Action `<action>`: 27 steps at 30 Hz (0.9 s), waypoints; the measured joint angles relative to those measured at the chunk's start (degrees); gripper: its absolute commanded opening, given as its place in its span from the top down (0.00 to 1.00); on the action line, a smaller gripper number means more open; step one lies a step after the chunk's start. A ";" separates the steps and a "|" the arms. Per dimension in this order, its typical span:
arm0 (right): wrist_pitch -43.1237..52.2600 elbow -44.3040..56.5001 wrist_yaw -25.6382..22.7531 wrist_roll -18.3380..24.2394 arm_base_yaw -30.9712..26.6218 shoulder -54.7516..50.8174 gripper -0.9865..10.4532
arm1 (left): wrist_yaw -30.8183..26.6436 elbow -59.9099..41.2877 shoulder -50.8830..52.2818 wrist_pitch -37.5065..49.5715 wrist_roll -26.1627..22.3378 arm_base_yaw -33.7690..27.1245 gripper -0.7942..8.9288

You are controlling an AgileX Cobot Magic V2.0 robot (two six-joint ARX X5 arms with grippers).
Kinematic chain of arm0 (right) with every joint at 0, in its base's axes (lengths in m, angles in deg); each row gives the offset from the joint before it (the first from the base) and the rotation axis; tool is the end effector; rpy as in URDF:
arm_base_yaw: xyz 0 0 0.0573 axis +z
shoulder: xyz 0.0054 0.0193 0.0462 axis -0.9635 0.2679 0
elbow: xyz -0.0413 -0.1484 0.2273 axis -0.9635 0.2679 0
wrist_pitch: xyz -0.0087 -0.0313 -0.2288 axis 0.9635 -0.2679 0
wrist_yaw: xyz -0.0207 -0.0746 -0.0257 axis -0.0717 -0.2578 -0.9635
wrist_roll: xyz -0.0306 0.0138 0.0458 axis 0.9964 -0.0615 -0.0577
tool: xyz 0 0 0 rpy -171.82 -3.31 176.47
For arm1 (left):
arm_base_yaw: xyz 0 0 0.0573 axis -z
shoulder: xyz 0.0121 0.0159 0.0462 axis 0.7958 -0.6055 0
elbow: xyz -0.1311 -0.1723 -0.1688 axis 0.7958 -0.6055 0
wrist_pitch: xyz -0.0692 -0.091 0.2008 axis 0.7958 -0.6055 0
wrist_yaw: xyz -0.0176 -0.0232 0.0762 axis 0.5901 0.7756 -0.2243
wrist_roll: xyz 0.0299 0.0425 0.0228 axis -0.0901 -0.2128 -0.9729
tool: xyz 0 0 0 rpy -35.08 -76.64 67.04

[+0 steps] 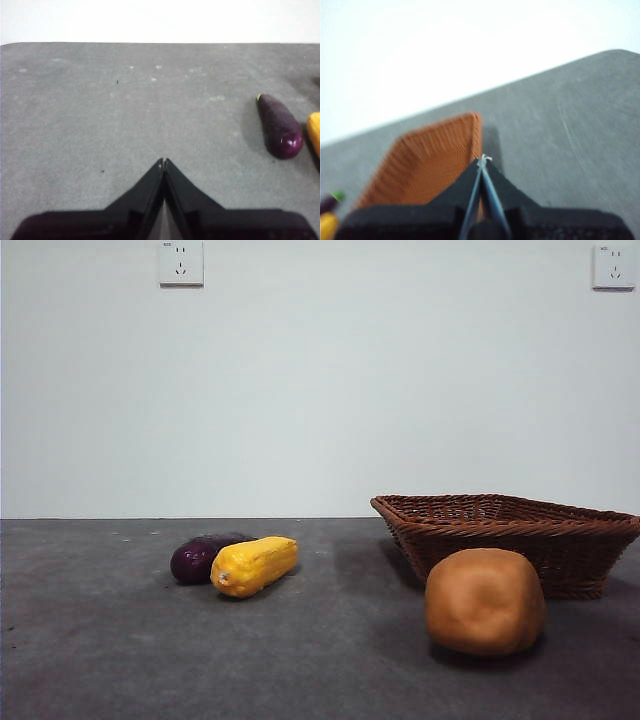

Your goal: Help me put the vegetables on the table into the basket

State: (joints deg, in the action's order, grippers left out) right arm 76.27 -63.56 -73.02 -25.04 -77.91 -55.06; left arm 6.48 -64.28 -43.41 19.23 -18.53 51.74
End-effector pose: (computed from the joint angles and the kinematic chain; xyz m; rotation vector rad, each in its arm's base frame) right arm 0.0635 -0.0012 0.1873 0.3157 0.0139 0.0170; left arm 0.0723 -0.0007 0.1574 -0.0528 0.2001 -0.0339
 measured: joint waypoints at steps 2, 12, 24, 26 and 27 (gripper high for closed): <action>-1.31 -3.02 0.00 -1.60 0.00 0.61 0.92 | 0.17 2.05 -1.03 -0.72 0.96 0.00 0.92; -20.46 -19.10 0.79 -3.67 0.00 14.67 0.92 | 0.22 14.82 -14.01 -1.99 4.55 -0.02 0.92; -35.71 -38.56 4.48 -3.17 0.00 41.83 0.91 | 0.22 30.38 -33.29 -13.70 4.59 -0.02 0.92; -38.82 -40.68 5.22 -3.15 -0.02 45.77 0.91 | 0.42 31.58 -36.52 -18.16 4.59 -0.02 0.92; -39.08 -41.27 7.13 -2.89 0.00 47.71 0.91 | 1.18 31.91 -37.92 -20.00 4.59 -0.02 0.92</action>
State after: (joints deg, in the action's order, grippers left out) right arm 37.19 -104.83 -65.89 -27.93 -77.91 -7.35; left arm 7.66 -32.37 -81.33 -0.77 -13.94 51.72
